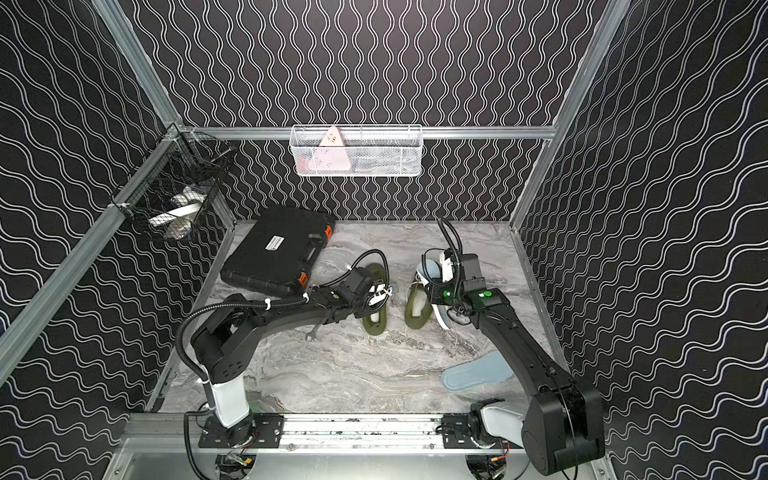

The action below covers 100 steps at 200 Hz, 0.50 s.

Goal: Insert the insole into the shoe

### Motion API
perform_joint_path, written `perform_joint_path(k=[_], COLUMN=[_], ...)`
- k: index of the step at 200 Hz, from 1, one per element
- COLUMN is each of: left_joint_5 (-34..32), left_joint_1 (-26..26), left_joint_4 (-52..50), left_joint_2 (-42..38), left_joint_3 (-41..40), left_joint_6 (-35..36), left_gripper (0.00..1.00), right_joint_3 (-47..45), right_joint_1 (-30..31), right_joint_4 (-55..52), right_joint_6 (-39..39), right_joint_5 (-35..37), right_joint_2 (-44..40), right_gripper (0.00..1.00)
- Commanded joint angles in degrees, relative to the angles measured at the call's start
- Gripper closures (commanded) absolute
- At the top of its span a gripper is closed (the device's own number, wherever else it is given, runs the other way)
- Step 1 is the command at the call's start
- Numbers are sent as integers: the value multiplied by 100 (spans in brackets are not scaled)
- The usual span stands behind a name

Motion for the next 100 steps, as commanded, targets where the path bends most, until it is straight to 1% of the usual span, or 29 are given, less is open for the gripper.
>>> perform_joint_path(k=[1, 37, 54, 74, 100], left_joint_5=[-654, -1067, -765, -386, -544], left_joint_1=[-79, -142, -146, -142, -142], left_joint_4=[317, 494, 472, 209, 255], left_joint_2=[95, 222, 114, 54, 197], left_joint_3=[66, 199, 212, 380, 489], left_joint_6=[359, 341, 170, -163, -178], left_gripper=[34, 33, 33, 33, 33], right_joint_3=[83, 93, 64, 27, 0], right_joint_1=[1, -2, 1, -2, -2], right_joint_4=[96, 70, 61, 60, 60], right_joint_6=[-66, -60, -82, -76, -58], right_joint_5=[37, 28, 59, 67, 68], right_joint_2=[45, 56, 12, -12, -46], right_gripper=[63, 63, 63, 63, 63])
